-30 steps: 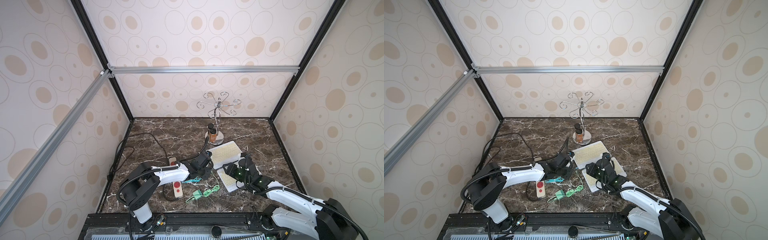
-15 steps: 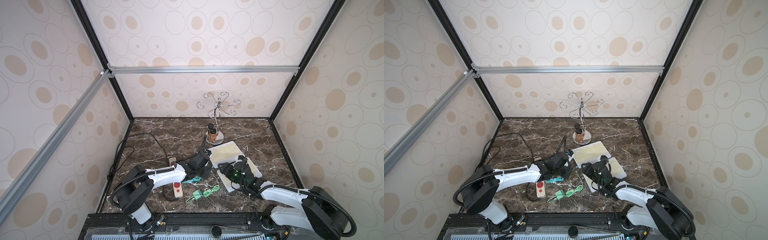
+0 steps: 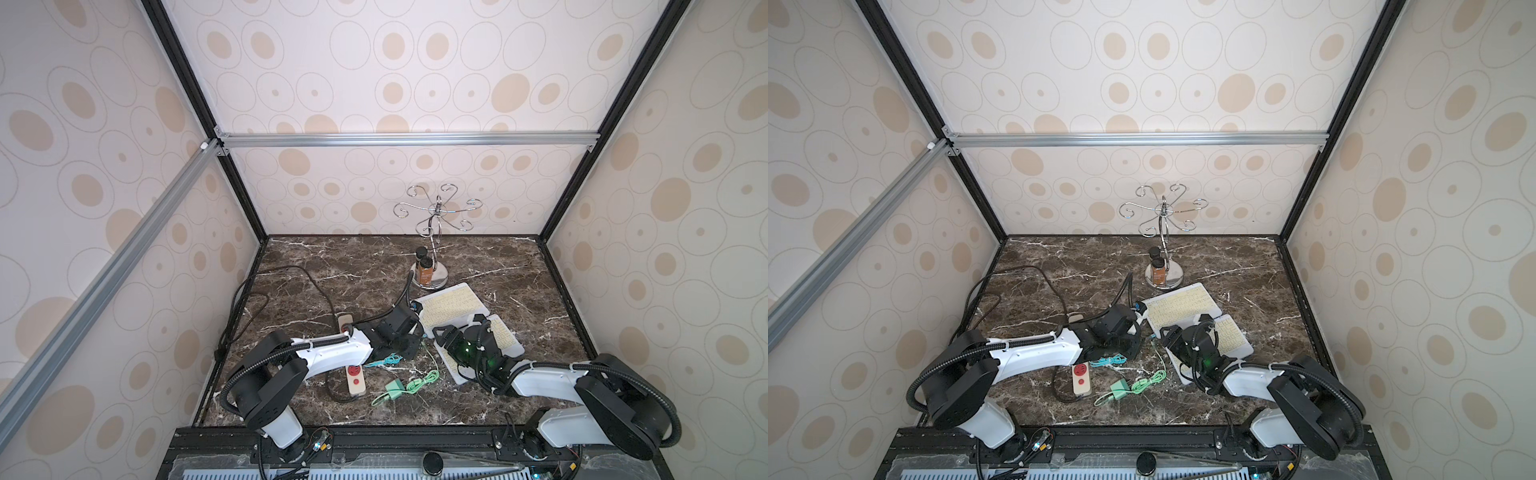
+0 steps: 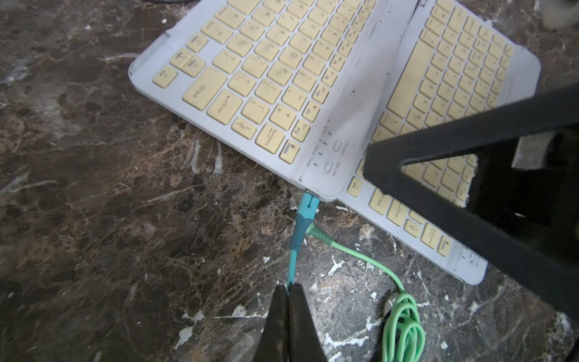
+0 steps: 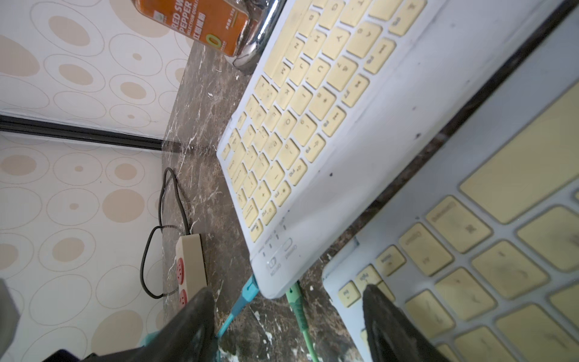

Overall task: Unplug the wireless keyboard
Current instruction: Pick up the keyboard from the center of the board.

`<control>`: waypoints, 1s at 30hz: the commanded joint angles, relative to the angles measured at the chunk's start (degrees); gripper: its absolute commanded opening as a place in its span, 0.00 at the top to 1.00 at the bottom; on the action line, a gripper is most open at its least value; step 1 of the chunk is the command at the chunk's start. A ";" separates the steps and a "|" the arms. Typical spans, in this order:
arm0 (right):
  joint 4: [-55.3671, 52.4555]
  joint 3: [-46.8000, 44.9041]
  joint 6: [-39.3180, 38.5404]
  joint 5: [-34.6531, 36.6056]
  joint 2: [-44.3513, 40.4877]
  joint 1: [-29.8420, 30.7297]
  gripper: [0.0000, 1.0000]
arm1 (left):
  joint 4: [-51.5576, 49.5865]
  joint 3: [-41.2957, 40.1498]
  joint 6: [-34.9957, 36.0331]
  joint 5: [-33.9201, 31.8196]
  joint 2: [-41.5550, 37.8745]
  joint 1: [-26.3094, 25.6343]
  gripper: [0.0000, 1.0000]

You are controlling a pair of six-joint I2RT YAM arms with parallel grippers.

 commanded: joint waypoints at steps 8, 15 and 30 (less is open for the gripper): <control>7.58 3.45 3.02 1.42 7.25 0.26 0.26 | 1.26 0.19 0.36 0.62 -1.65 0.36 1.00; 17.92 3.38 5.08 3.10 14.80 0.26 0.29 | 1.19 0.28 0.40 1.07 -1.48 0.29 1.00; 26.59 2.86 4.89 6.09 17.31 0.35 0.65 | 1.19 0.44 0.42 1.23 -1.30 0.30 1.00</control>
